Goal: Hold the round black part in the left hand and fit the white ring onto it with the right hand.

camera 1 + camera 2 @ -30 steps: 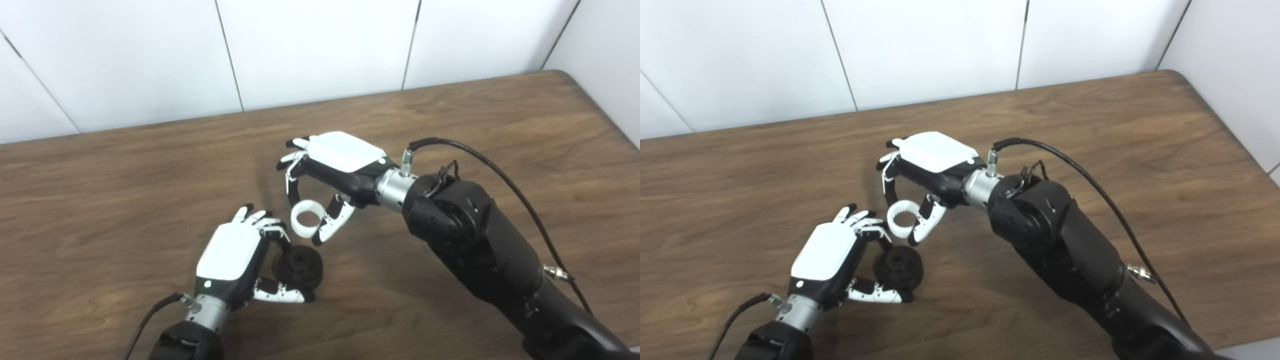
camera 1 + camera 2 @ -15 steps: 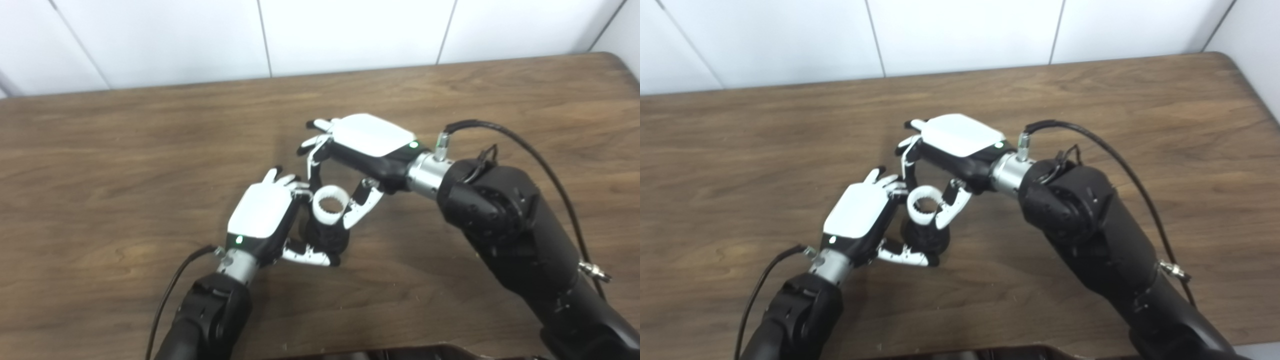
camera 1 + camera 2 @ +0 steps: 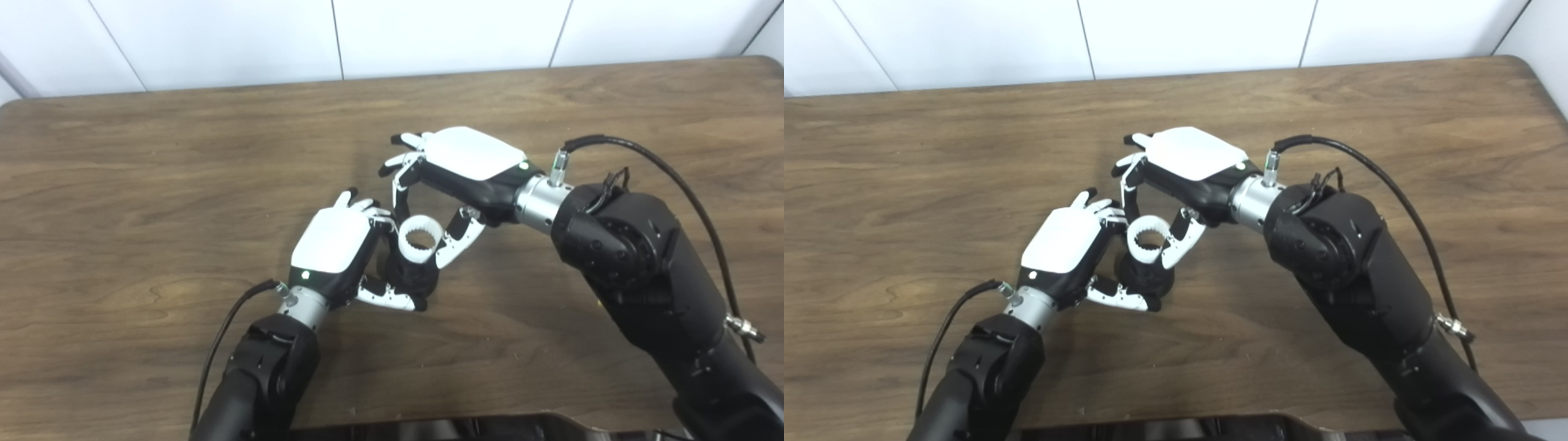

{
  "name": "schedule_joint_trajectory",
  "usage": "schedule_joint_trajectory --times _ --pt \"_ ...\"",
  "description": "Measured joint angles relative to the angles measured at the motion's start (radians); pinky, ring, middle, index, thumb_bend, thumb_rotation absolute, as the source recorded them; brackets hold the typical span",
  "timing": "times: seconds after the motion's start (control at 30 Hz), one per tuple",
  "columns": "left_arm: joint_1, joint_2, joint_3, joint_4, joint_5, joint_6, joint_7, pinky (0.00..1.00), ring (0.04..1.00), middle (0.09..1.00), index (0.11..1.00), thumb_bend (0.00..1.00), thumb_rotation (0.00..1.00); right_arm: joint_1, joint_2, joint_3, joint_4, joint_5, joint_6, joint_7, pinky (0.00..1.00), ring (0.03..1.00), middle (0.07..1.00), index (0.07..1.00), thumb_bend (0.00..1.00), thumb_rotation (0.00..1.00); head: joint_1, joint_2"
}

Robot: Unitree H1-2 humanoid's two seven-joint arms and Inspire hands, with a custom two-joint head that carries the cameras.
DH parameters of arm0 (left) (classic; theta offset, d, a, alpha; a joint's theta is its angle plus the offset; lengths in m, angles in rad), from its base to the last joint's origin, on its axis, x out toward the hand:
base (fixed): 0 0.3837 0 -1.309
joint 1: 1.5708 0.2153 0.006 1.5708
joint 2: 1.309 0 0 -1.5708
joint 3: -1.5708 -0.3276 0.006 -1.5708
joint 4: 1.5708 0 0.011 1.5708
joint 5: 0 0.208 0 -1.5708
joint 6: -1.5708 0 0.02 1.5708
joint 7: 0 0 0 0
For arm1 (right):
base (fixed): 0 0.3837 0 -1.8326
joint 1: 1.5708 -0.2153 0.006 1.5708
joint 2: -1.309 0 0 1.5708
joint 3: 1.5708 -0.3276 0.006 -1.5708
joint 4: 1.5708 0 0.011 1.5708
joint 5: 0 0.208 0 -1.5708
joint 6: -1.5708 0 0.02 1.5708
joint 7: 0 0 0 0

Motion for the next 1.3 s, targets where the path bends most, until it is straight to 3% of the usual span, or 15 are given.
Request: schedule_joint_trajectory --times 0.3,1.3 --pt "0.0 -0.001 0.0 -0.001 0.001 0.002 -0.002 1.0 0.895 0.779 0.485 0.52 0.06 0.009 0.002 -0.008 0.033 0.001 -0.039 -0.026 1.0 1.0 0.867 0.482 0.53 0.13 -0.005 0.003" --pt "0.0 -0.004 -0.001 -0.003 0.007 0.006 -0.006 1.0 0.897 0.784 0.485 0.52 0.06 0.023 0.034 0.008 0.073 -0.023 -0.043 -0.037 1.0 1.0 0.865 0.481 0.53 0.13 -0.009 0.012"
